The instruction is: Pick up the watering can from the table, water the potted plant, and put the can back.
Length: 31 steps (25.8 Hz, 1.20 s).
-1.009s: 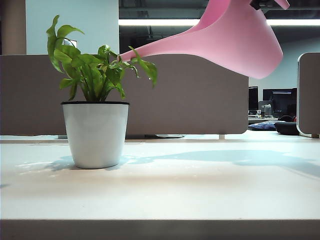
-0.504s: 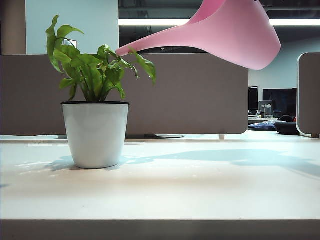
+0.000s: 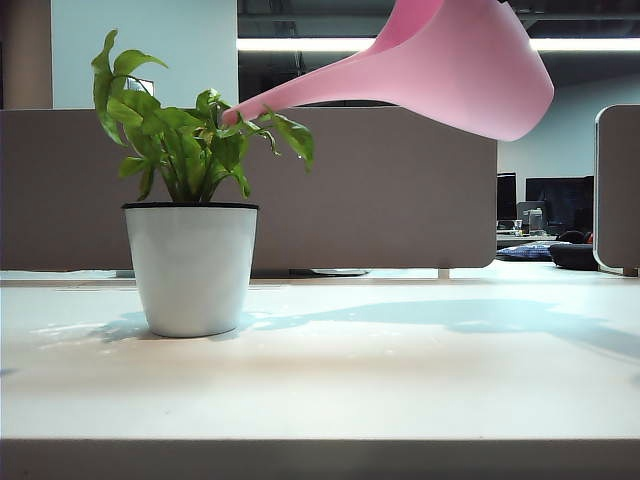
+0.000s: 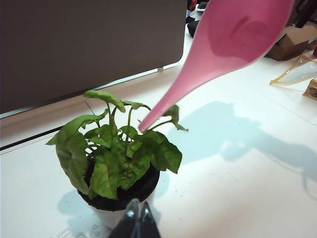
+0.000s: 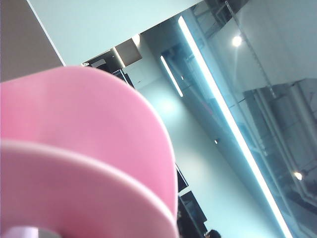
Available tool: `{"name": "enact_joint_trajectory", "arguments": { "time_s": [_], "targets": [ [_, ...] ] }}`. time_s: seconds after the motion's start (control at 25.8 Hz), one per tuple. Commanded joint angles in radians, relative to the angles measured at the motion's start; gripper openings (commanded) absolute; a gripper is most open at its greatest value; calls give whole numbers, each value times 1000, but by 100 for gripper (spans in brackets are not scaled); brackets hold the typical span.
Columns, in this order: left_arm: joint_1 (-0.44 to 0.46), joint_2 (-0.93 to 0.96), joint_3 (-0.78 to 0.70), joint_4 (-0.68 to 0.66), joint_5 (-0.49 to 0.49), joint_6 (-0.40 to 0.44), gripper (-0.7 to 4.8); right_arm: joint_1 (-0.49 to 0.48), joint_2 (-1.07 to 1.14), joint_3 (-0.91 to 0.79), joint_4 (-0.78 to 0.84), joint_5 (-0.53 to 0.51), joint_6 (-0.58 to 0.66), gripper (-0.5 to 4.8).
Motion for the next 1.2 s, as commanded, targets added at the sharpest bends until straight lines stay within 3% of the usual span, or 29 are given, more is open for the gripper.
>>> {"name": "enact_joint_trajectory", "arguments": {
  "time_s": [0.04, 0.78, 0.97, 1.2],
  "targets": [
    [2, -8, 4, 9, 7, 0, -5, 2, -14, 23, 81, -2, -21, 112],
    [2, -12, 4, 8, 7, 0, -5, 2, -21, 40, 37, 16, 1, 111],
    [2, -13, 4, 8, 7, 0, -5, -3, -20, 40, -72, 66, 147, 111],
    [2, -13, 4, 8, 6, 0, -5, -37, 0, 39, -162, 74, 411, 98]
  ]
}}
